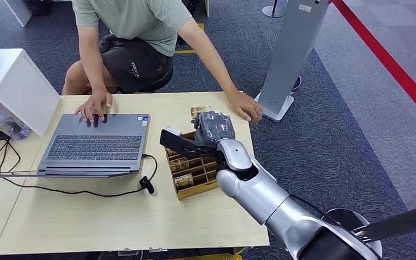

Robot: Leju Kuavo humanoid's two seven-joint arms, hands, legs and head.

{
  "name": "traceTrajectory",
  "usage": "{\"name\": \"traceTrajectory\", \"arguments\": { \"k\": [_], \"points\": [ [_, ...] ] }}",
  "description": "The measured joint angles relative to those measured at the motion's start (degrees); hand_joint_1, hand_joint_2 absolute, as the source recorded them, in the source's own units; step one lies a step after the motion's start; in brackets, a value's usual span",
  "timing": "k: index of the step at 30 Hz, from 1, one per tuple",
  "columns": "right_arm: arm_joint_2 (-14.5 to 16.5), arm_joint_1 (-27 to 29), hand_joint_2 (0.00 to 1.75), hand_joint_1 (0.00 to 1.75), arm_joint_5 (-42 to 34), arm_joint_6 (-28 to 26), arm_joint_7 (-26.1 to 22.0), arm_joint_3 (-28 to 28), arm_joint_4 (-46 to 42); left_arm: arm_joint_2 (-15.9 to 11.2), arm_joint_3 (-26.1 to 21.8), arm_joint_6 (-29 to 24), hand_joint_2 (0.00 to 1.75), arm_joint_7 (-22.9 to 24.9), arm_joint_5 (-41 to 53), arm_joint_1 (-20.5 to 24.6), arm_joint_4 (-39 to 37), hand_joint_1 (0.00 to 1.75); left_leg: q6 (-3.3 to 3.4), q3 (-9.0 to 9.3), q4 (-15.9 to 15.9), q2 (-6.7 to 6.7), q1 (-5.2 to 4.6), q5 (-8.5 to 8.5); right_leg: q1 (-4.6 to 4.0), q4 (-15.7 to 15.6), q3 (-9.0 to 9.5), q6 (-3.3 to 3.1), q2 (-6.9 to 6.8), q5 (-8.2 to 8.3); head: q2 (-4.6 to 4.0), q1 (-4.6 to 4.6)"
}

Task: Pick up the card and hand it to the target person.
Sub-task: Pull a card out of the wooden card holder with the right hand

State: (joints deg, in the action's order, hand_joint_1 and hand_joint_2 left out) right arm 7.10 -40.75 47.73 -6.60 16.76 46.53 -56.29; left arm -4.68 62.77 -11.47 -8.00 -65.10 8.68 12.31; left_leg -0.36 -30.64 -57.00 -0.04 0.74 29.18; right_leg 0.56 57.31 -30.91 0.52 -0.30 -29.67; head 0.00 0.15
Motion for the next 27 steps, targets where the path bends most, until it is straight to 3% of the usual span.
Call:
{"name": "traceTrajectory", "arguments": {
  "k": [4, 9, 11, 27],
  "points": [
    [2.09, -1.28, 1.75, 1.26, 0.33, -0.58, -1.02, 0.78, 3.64, 0.00, -0.02, -0.03, 0.00, -0.72, -0.94, -0.46, 0.00, 0.00, 0.00, 0.01, 0.00, 0.02, 0.01, 0.00, 0.00, 0.00, -0.01, 0.00, 0.01, 0.00, 0.00, -0.06],
    [3.45, -2.07, 1.75, 0.75, 0.27, -0.73, -1.13, 1.22, 6.22, 0.00, -0.02, -0.22, 0.00, -0.92, -1.36, -1.22, 0.00, 0.00, 0.00, 0.00, 0.00, 0.01, 0.01, 0.00, 0.00, 0.00, -0.02, 0.00, 0.00, 0.00, 0.00, -0.01],
    [3.71, -2.18, 1.75, 0.68, 0.22, -0.73, -1.12, 1.30, 6.84, 0.00, -0.02, -0.25, 0.00, -0.92, -1.48, -1.37, 0.00, 0.00, 0.00, 0.00, 0.00, 0.01, 0.00, 0.00, 0.00, 0.00, -0.01, 0.00, 0.01, 0.00, 0.00, 0.02],
    [4.52, -2.22, 1.75, 0.66, -0.09, -0.75, -0.61, 1.90, 9.45, 0.00, -0.02, -0.68, 0.00, -0.92, -1.76, -1.92, 0.00, 0.00, 0.00, 0.01, -0.01, 0.01, 0.01, 0.00, 0.00, 0.00, -0.02, 0.00, 0.01, 0.00, 0.00, -0.02]
  ]
}}
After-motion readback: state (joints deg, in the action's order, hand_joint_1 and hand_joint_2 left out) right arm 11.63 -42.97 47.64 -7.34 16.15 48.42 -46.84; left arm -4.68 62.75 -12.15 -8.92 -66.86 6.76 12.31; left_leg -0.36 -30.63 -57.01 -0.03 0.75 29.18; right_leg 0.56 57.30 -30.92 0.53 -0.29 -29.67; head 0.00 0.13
